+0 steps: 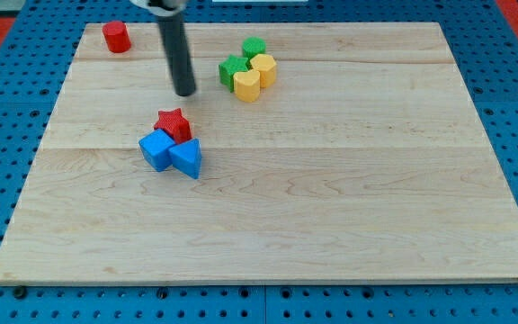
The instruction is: Push the green blocks and yellow blocks into the group of blocks
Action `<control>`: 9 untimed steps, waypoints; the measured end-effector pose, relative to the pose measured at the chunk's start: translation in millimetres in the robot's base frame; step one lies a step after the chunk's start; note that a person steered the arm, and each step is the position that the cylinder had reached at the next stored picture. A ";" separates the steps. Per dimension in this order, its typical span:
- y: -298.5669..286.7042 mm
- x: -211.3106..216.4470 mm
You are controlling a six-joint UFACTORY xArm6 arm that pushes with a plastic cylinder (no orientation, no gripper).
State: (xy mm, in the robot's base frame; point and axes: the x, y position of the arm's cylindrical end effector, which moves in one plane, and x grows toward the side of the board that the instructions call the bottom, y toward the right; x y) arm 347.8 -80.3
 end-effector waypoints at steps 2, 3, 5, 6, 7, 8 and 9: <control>138.6 11.6; 182.6 -41.1; 102.9 -103.4; 82.5 -68.7; 55.9 -42.8; 73.2 -98.0; 55.4 -115.5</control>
State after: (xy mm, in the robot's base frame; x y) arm 232.3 -24.9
